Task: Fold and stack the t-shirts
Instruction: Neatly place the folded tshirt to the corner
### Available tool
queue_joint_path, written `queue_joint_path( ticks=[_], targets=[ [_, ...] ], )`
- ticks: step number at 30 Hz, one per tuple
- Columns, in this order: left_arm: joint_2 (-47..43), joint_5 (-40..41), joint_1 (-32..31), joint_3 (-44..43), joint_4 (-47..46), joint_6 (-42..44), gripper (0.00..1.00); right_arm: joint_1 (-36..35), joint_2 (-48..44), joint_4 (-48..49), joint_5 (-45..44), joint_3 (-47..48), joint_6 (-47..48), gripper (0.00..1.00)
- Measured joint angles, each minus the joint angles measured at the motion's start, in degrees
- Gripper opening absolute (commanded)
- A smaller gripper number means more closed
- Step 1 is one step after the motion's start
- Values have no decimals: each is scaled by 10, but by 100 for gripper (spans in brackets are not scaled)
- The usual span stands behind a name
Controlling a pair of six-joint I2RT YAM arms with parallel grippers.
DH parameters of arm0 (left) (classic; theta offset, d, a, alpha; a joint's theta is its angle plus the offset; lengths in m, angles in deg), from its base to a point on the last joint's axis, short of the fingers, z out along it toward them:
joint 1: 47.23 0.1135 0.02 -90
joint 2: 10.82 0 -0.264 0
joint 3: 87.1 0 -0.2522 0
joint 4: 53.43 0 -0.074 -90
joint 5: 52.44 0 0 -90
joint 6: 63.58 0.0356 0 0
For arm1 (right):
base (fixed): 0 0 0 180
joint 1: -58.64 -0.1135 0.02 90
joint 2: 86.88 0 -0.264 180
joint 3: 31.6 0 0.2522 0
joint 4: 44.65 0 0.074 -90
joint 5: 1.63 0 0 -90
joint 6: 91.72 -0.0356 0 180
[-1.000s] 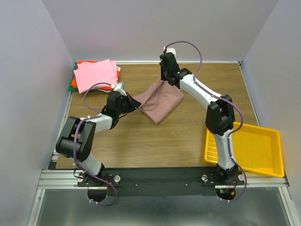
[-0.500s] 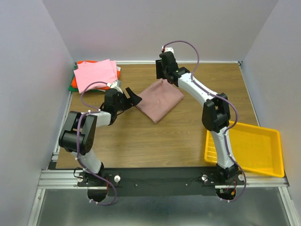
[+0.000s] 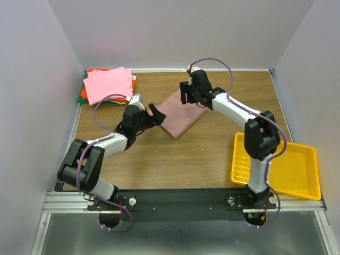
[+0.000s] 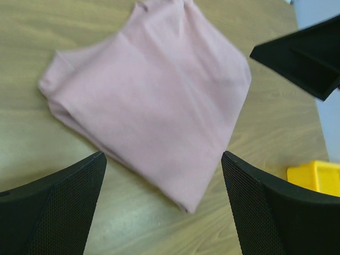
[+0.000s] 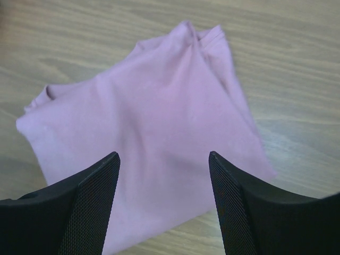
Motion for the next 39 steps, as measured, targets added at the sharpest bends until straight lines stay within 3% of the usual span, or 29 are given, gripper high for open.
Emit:
queue_joint_path(
  ticks=[8, 21, 39],
  targets=[
    [-2, 7, -52, 60, 2, -16, 96, 0, 19, 54, 76, -65, 0, 73],
    [23, -5, -52, 101, -71, -39, 98, 0, 41, 93, 118, -136, -31, 73],
    [74, -38, -47, 111, -145, -61, 98, -2, -71, 129, 153, -295, -104, 72]
  ],
)
